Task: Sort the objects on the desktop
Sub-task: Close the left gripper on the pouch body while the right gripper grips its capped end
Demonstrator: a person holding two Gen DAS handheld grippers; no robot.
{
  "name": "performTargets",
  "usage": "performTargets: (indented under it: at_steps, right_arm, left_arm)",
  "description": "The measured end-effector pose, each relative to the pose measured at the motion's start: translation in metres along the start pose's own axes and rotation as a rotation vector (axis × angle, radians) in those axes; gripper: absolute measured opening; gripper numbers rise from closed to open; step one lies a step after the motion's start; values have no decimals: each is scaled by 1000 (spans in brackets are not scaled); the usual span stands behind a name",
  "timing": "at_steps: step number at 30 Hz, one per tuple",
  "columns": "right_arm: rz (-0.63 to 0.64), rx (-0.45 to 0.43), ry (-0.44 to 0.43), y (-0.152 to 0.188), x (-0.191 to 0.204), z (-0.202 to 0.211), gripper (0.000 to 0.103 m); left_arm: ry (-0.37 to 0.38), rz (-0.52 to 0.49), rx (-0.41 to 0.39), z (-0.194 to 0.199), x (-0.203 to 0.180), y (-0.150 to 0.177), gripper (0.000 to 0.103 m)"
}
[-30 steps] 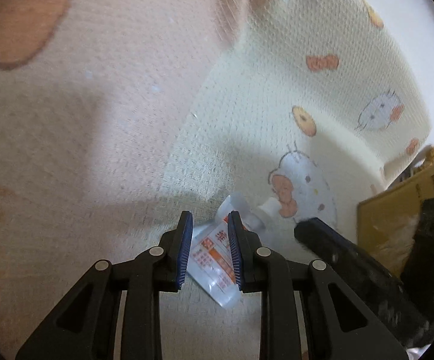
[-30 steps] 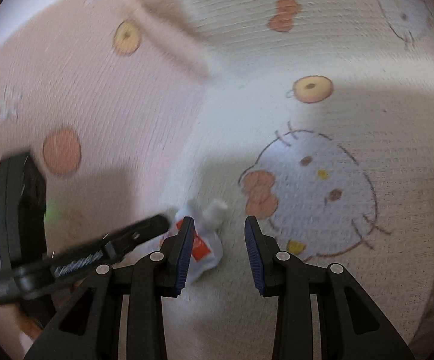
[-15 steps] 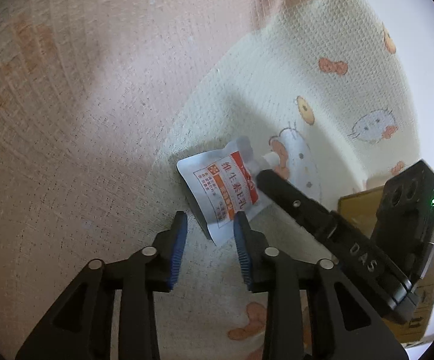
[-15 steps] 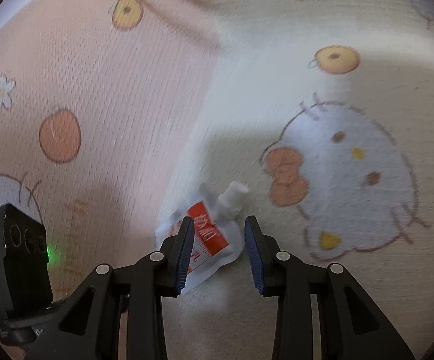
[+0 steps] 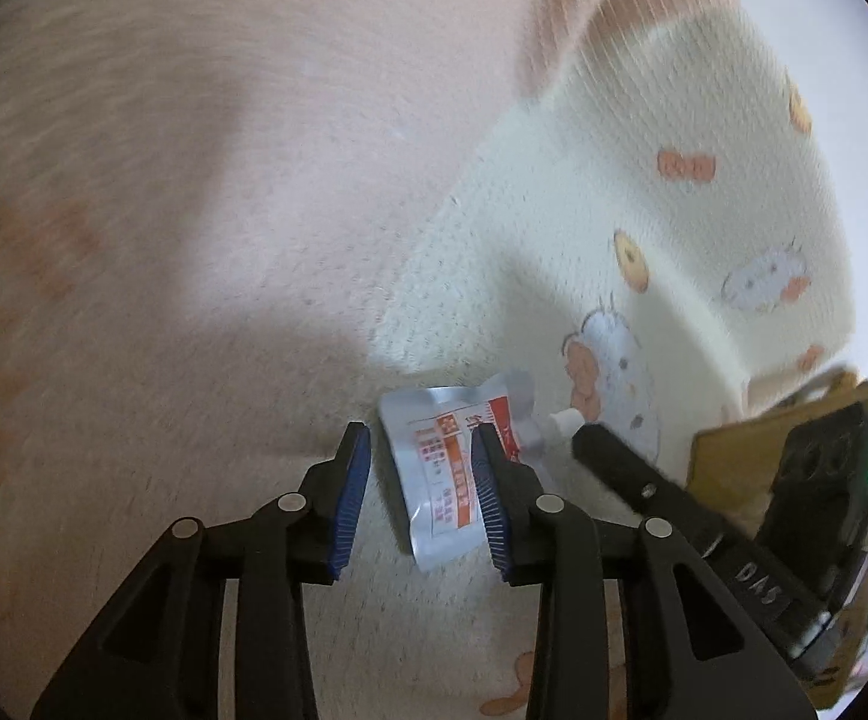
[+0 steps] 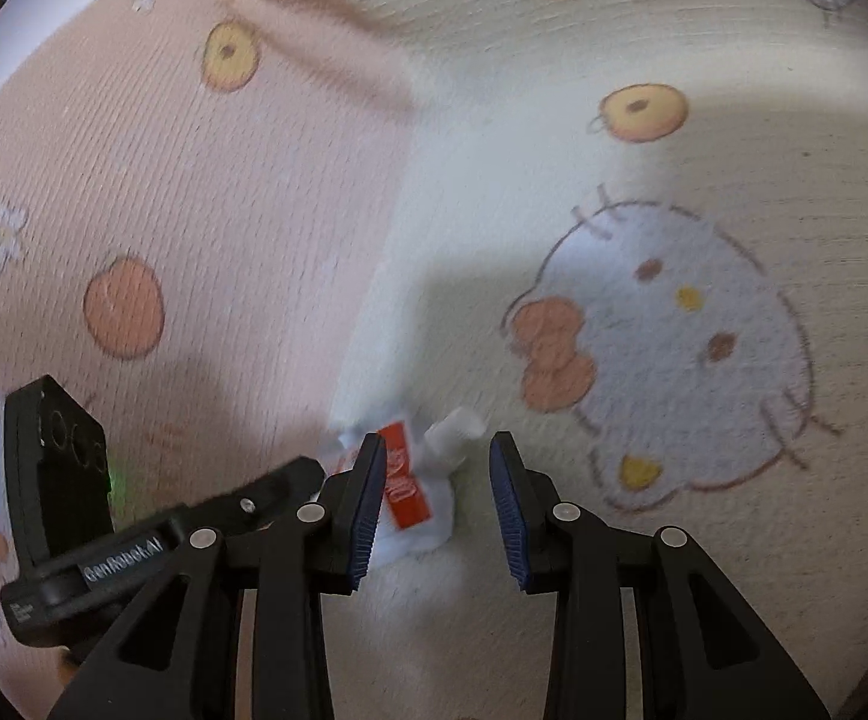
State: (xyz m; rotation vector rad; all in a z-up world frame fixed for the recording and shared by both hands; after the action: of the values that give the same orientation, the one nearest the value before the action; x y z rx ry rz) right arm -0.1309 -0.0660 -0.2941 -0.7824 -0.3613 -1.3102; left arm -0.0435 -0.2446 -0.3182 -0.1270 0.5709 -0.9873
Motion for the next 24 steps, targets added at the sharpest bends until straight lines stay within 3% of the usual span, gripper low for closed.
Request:
performTargets:
  at_steps: [3,10,24]
  right_arm:
    - [-2,-8,19,-1,-7,1,32]
    - [21,-4,26,9,-11,-2,32]
    - [104,-13,32,1,2,-28,32]
  left_arm:
    - [-12,-66,28,-11,-7,-6,38]
    - [-34,-87,38,-12,-12,-8,39]
    - [-7,-33,47,-1,-3,1,41]
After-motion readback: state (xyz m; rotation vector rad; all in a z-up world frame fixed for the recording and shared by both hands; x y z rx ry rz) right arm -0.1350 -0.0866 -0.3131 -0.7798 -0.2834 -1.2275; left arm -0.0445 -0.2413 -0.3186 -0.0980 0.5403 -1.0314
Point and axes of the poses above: each gripper's, at about its wrist camera, not at the fingertips, and z roughly against the way its jaws point, x to its left, y to its underside, the point moved 6 cm from there along -z, roughly the way its jaws point, and after that the axes turned 8 degrees about -z, right-handed, at the moved point
